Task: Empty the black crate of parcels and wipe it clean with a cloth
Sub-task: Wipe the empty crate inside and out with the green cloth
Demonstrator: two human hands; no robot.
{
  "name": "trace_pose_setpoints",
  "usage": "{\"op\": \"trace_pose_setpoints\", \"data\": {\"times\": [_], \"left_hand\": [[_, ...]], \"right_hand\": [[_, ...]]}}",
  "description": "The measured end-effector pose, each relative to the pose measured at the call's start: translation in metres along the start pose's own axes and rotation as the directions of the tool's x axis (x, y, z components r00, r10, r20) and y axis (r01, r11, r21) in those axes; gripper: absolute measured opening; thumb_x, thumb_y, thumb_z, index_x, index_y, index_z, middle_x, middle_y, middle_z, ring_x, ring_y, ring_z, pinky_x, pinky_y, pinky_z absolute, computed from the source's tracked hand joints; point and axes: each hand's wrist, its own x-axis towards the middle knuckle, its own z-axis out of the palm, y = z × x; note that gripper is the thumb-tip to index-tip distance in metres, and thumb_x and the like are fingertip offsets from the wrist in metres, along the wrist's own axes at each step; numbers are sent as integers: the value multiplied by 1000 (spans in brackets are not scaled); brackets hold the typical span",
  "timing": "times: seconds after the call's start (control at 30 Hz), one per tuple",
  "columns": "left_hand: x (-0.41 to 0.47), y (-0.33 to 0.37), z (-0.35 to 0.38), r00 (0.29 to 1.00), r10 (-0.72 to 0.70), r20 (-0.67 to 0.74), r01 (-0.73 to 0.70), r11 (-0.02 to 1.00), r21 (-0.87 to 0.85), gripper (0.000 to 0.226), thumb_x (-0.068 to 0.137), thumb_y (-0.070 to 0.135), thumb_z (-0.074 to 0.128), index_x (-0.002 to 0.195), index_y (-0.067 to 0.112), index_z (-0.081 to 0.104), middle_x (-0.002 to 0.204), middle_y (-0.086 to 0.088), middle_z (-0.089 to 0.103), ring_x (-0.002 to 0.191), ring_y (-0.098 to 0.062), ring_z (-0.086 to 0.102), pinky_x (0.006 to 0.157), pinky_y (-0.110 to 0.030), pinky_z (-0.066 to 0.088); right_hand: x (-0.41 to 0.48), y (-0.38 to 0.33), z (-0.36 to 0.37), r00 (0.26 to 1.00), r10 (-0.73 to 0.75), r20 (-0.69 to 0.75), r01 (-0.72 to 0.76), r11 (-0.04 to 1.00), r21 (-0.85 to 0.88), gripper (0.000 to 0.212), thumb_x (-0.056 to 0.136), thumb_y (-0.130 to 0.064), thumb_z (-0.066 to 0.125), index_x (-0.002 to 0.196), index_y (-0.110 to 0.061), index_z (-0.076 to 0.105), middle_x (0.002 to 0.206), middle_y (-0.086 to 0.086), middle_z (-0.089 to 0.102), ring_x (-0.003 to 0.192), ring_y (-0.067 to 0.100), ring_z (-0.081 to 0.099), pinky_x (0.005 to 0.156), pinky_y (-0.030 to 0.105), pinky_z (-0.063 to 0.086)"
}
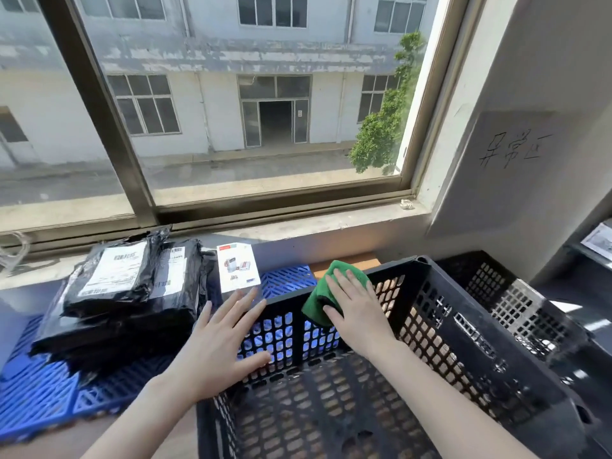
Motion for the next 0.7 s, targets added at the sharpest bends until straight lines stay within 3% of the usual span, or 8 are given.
{"op": "trace_pose_setpoints", "data": {"times": [0.17, 0.33, 0.57, 0.7], "left_hand": [[-39, -17, -5, 991, -136, 0, 136, 991, -9, 87, 77, 80, 10, 153, 39, -4, 159, 20, -16, 143, -2, -22, 117, -37, -10], [-72, -21, -7, 979, -205, -5, 205, 979, -11, 107, 64, 88, -14, 155, 33, 3, 158, 20, -13, 144, -3, -19, 117, -37, -11], [-102, -18, -15, 969, -246, -1, 246, 968, -42, 98, 71, 82, 1, 155, 32, 9, 161, 19, -3, 143, 0, -18, 116, -34, -13], [-109, -22, -16, 969, -244, -36, 242, 969, -48, 108, 65, 87, -11, 155, 31, 9, 160, 19, -2, 146, -2, -15, 117, -35, -11]], "right_hand": [[-2, -42, 5, 999, -41, 29, 41, 999, 1, 60, 102, -46, 29, 154, -27, 5, 161, -8, 0, 148, 13, -8, 115, 36, -12], [-3, -72, 6, 993, -91, 72, 93, 996, -17, 60, 102, -47, 28, 154, -27, 6, 162, -8, 1, 148, 14, -5, 117, 38, -8], [-2, -128, 14, 972, -197, 128, 198, 980, 9, 60, 102, -46, 28, 154, -27, 7, 162, -8, 1, 148, 14, -4, 118, 40, -7], [1, -167, 20, 948, -281, 151, 278, 960, 38, 58, 102, -44, 29, 154, -27, 10, 162, -8, 2, 148, 15, -3, 117, 40, -9]]}}
